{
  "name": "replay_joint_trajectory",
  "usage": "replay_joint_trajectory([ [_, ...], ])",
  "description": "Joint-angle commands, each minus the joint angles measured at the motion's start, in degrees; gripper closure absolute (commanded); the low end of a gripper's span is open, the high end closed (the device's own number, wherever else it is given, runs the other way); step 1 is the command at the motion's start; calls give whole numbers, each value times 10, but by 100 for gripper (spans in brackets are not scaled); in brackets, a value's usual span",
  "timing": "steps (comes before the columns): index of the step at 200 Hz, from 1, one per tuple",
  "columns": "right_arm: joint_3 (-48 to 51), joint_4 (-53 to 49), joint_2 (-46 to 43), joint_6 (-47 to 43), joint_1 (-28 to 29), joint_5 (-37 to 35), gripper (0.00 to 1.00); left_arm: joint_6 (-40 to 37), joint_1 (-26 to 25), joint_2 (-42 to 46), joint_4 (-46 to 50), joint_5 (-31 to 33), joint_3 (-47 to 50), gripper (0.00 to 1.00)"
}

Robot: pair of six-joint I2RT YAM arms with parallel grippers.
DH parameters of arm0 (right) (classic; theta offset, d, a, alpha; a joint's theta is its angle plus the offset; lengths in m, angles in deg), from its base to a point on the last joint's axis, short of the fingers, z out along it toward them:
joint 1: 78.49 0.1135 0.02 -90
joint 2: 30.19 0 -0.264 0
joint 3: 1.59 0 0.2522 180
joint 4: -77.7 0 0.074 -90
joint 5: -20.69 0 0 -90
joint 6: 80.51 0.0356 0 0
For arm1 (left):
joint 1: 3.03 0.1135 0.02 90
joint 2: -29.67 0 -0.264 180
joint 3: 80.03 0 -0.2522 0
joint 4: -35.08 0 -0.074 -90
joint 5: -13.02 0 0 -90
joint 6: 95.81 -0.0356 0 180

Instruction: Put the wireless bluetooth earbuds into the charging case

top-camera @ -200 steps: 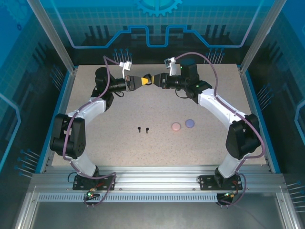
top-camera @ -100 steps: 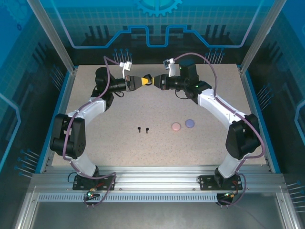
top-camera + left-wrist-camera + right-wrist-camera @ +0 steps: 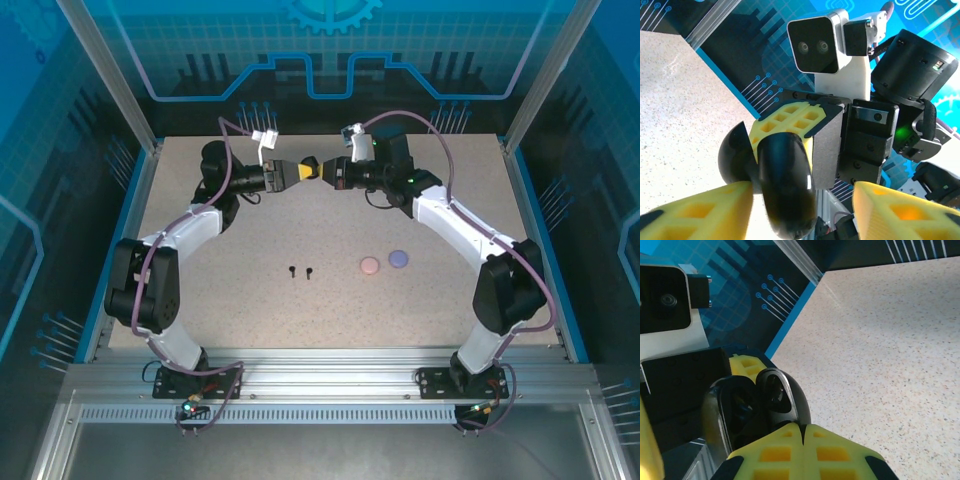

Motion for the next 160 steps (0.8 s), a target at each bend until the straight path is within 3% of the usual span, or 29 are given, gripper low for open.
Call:
replay_joint_trajectory([
  [1, -28, -34, -7, -16, 16, -34, 100, -48, -3, 16, 29, 26, -4, 36],
  [55, -69, -99, -13, -54, -10, -63, 100, -101, 13, 11, 103, 29, -45, 25],
  [112, -176, -199, 36, -150, -37, -57, 100, -267, 17, -26, 317, 48, -151, 19],
  [160, -268, -263, 99, -233, -46, -59, 100, -356, 17, -84, 443, 47, -256, 18],
])
